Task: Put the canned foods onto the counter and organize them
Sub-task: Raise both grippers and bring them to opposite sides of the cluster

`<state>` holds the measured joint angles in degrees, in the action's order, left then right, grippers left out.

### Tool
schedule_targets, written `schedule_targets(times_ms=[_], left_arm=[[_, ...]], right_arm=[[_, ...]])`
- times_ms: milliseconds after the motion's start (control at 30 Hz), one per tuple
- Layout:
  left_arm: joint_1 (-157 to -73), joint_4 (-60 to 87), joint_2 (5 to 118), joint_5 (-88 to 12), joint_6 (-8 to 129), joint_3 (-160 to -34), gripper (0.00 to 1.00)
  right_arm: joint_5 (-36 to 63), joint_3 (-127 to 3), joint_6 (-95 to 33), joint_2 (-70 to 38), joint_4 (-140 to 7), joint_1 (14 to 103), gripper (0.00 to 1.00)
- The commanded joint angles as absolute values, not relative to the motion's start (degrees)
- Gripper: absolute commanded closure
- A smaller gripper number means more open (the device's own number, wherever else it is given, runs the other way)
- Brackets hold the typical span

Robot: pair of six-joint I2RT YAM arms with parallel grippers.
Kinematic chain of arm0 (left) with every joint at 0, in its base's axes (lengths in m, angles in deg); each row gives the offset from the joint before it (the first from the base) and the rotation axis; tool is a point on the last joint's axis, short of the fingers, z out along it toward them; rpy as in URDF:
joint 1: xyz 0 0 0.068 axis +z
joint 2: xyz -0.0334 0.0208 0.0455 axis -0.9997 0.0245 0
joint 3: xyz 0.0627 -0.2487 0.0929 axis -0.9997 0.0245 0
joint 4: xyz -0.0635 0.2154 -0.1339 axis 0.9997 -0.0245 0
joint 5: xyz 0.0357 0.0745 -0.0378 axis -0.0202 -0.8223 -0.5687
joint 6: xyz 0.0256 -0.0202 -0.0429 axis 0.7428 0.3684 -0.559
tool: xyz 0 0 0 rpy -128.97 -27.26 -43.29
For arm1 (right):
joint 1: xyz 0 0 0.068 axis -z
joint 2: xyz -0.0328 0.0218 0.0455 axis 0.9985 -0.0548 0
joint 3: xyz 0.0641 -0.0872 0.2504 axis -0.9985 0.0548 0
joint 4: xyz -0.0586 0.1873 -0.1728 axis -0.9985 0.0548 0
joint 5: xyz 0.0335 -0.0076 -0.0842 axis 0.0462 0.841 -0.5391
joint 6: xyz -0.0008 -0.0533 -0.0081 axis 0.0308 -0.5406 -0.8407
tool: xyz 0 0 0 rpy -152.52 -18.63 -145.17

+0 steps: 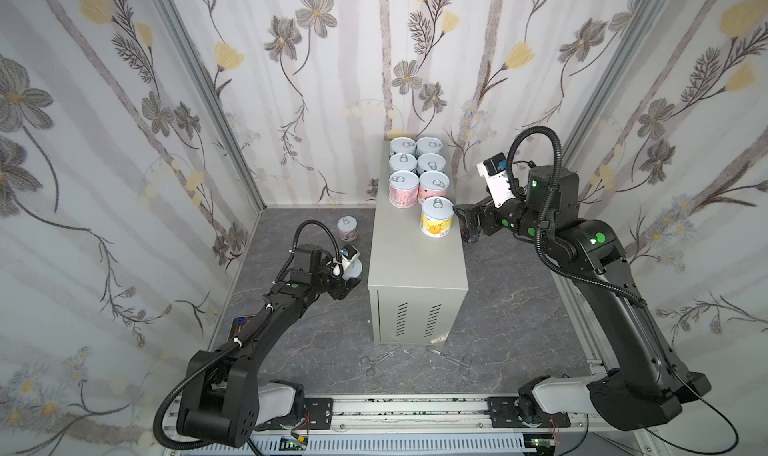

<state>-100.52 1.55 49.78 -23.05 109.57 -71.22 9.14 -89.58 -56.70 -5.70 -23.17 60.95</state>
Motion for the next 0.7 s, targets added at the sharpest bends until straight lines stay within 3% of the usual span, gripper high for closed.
schedule_targets(times_ms=[0,267,667], left_arm=[[-100.2,-1.9,47.0,-24.2,107.1,-76.0,0.48],[-100.2,-7.2,40.9,-24.6,104.8,-84.9,0.49],[-100.7,-7.5,39.2,-14.8,99.1,-97.3,0.49]], right_arm=[[11.2,-89.6,-59.8,-5.0,-25.8,61.5,0.00],[12.4,-87.5,-62.1,-2.6,-28.3,62.0,0.00],[23.8,-78.7,-61.4,0.8,-42.9,61.9,0.00]])
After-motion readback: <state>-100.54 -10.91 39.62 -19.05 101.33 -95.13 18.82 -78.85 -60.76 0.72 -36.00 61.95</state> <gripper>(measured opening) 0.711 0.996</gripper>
